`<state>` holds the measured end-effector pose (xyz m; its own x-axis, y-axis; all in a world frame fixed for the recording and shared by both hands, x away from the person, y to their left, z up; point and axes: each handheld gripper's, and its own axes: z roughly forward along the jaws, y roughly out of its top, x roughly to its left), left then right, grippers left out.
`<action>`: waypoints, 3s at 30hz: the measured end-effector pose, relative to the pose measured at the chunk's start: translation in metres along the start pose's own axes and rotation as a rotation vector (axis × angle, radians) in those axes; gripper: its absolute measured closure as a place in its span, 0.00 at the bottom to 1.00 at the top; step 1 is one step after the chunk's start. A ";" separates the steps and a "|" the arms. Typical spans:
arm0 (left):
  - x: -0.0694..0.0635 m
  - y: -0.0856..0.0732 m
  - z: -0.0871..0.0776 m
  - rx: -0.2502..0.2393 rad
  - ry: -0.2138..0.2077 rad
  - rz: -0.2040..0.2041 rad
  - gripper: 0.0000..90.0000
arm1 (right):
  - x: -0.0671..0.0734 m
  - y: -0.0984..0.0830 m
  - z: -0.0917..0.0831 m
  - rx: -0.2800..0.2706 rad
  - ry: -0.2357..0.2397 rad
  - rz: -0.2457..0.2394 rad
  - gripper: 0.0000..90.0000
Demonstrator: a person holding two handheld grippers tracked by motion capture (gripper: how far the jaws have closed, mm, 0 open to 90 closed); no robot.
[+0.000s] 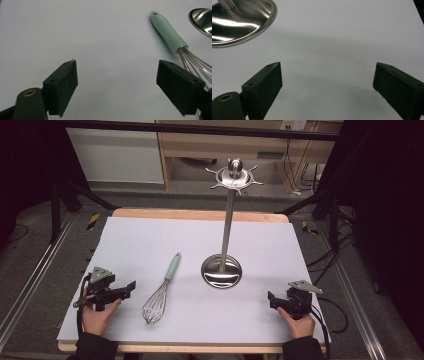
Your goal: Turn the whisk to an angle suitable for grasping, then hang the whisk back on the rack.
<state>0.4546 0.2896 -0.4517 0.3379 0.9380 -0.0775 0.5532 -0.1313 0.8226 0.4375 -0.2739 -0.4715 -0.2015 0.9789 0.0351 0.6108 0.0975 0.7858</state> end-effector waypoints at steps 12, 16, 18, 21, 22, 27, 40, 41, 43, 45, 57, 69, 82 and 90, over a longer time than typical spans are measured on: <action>-0.011 0.006 -0.012 -0.028 -0.054 0.000 0.24 | 0.004 0.000 -0.001 0.012 -0.035 -0.043 0.10; -0.017 0.010 -0.016 -0.028 -0.074 0.007 0.25 | 0.005 0.000 0.000 0.024 -0.046 -0.041 0.10; -0.020 0.012 -0.018 -0.035 -0.076 0.010 0.25 | 0.006 0.000 0.000 0.023 -0.043 -0.044 0.10; -0.024 0.014 -0.019 -0.034 -0.089 0.006 0.26 | 0.006 0.000 0.000 0.022 -0.050 -0.055 0.10; -0.025 0.015 -0.019 -0.032 -0.097 0.005 0.27 | 0.006 0.000 0.000 0.024 -0.052 -0.056 0.10; -0.031 0.017 -0.018 -0.026 -0.101 0.021 0.28 | 0.007 0.000 0.000 0.026 -0.055 -0.061 0.10; -0.046 0.024 -0.016 0.009 -0.122 0.061 0.29 | 0.010 0.000 0.001 0.036 -0.051 -0.079 0.10; -0.047 0.025 -0.015 0.012 -0.122 0.063 0.29 | 0.010 0.000 0.002 0.038 -0.053 -0.082 0.10; -0.051 0.027 -0.013 0.027 -0.128 0.077 0.29 | 0.010 0.000 0.002 0.037 -0.051 -0.079 0.10; -0.052 0.027 -0.012 0.028 -0.129 0.079 0.28 | 0.010 0.000 0.002 0.037 -0.051 -0.077 0.10; -0.066 0.040 -0.007 0.051 -0.126 0.132 0.29 | 0.010 0.001 0.000 0.027 -0.046 -0.075 0.10; -0.079 0.058 0.006 0.096 -0.133 0.186 0.30 | 0.011 0.002 0.000 0.024 -0.044 -0.070 0.10; -0.088 0.073 0.017 0.144 -0.118 0.205 0.30 | 0.012 0.001 0.000 0.027 -0.041 -0.075 0.10; -0.091 0.079 0.027 0.195 -0.110 0.212 0.31 | 0.011 0.002 -0.001 0.026 -0.035 -0.072 0.10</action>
<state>0.4877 0.1856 -0.3951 0.5356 0.8443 0.0154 0.5936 -0.3894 0.7042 0.4358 -0.2631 -0.4694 -0.2187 0.9748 -0.0432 0.6155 0.1721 0.7691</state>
